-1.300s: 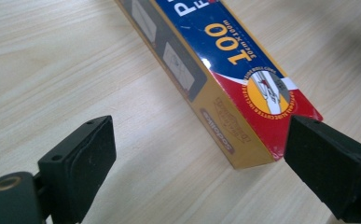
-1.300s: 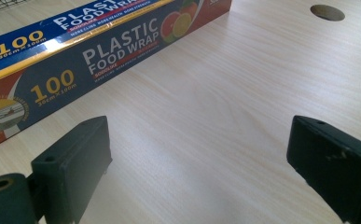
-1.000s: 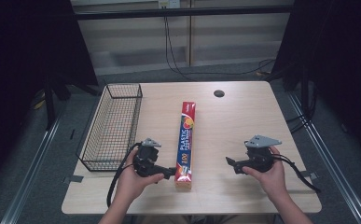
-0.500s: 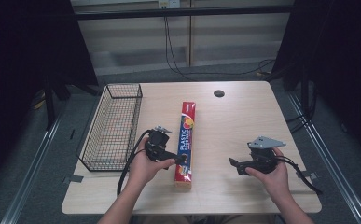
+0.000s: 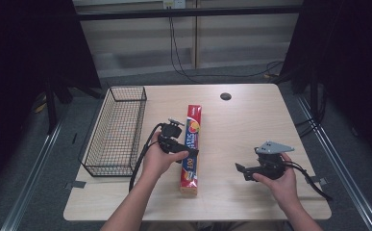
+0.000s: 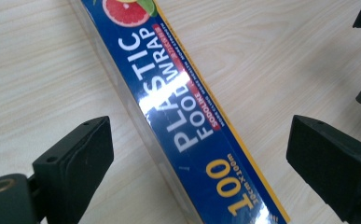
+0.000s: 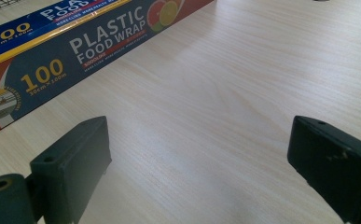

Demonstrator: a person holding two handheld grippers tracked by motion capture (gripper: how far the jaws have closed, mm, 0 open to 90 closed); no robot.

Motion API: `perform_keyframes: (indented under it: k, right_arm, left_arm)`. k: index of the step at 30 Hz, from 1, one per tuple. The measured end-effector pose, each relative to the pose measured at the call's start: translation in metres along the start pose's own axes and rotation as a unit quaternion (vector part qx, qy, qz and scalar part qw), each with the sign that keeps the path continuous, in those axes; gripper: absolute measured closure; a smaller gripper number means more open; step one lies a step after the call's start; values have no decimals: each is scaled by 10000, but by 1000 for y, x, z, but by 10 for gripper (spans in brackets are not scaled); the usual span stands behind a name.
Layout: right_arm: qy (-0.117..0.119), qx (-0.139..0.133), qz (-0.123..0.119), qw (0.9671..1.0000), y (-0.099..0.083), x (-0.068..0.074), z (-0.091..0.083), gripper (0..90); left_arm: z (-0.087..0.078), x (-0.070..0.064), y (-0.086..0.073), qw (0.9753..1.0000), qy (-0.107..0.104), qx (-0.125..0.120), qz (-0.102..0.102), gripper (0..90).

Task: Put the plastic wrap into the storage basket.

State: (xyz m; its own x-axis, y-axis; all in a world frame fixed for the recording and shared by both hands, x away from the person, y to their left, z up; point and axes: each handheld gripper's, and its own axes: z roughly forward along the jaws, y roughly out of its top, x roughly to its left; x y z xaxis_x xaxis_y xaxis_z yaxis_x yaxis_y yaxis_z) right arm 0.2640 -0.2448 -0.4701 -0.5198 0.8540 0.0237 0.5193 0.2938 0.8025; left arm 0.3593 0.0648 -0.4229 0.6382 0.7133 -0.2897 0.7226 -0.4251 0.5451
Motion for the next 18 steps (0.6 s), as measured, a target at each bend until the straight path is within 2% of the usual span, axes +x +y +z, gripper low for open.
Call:
perform_keyframes:
  k: [3,5,10,12,14,15,17,18]
  right_arm:
    - [19,-7,-10,10000,0,0,0,56]
    - [49,2,-28,10000,0,1,1,56]
    - [63,22,-43,10000,0,3,1,56]
    - [56,-2,-44,10000,0,2,1,56]
    - [66,4,-52,10000,0,2,1,56]
    - [68,13,-53,10000,-1,3,1,56]
    - [75,22,-79,9999,-1,3,2,56]
    - [75,22,-79,9999,-1,3,2,56]
  left_arm:
    - [4,-2,5,10000,25,-2,-35,74]
    - [6,-1,8,9999,12,100,74,74]
    - [12,0,13,9999,81,-28,-74,79]
    - [16,0,16,9997,96,-58,-205,79]
    - [17,1,19,9998,133,77,-131,78]
    - [19,-1,20,9997,138,26,-220,78]
    - [21,-1,23,9996,182,106,-191,78]
    - [22,-2,24,9995,163,100,-250,78]
